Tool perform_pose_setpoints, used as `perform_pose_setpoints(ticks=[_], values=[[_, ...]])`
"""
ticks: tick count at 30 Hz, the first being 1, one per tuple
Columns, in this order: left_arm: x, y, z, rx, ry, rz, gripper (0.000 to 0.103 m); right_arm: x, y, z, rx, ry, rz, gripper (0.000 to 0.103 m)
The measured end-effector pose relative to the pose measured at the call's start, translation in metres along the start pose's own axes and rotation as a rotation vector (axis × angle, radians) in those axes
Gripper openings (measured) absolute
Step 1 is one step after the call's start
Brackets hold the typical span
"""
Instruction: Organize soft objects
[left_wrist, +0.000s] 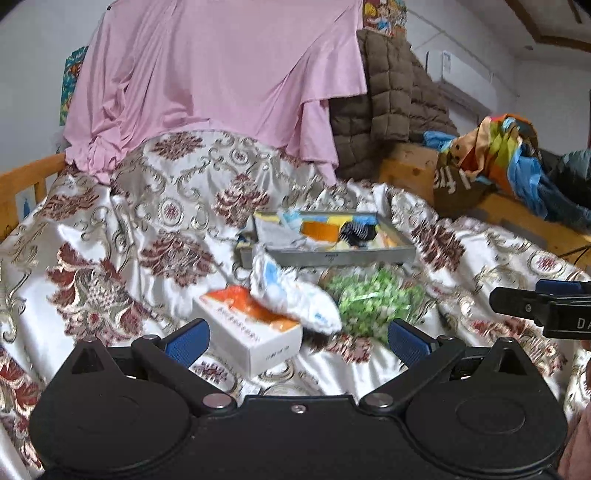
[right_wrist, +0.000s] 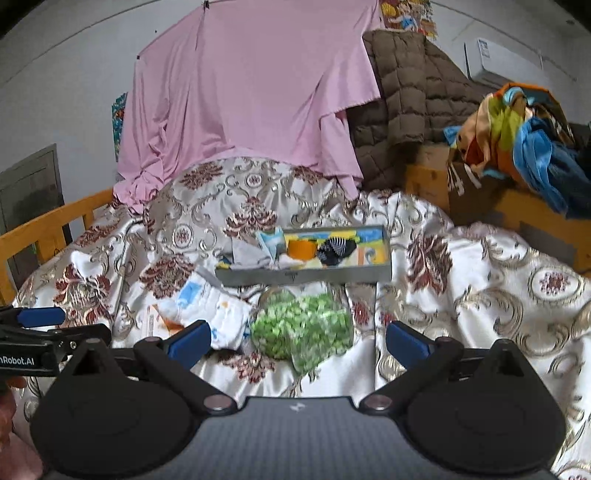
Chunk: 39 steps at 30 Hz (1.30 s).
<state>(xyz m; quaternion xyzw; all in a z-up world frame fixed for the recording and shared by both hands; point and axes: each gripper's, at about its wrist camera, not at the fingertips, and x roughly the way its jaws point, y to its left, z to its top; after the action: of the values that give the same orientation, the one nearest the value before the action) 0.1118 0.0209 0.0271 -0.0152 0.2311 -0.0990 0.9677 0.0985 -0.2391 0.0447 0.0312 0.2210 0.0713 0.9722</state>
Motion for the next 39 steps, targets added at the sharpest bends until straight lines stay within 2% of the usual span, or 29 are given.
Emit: perform_pose_setpoints(ticks=[7,25,33,39], values=[[0.008,0.002,-0.015,0.013,0.074,0.033,0.102,0.013,0.003,-0.017,-0.006,0.057,0.004,0.103],[0.013,-0.001,-0.016,-0.005,0.099,0.081,0.102,0.032,0.001,-0.039,0.020,0.154,0.051,0.103],[0.019,0.011,-0.010,-0.084,0.097,0.125,0.102,0.041,0.003,-0.042,0.068,0.178,0.155,0.103],[0.028,0.026,-0.002,-0.139,0.089,0.152,0.102,0.048,0.014,-0.043,0.028,0.165,0.199,0.103]])
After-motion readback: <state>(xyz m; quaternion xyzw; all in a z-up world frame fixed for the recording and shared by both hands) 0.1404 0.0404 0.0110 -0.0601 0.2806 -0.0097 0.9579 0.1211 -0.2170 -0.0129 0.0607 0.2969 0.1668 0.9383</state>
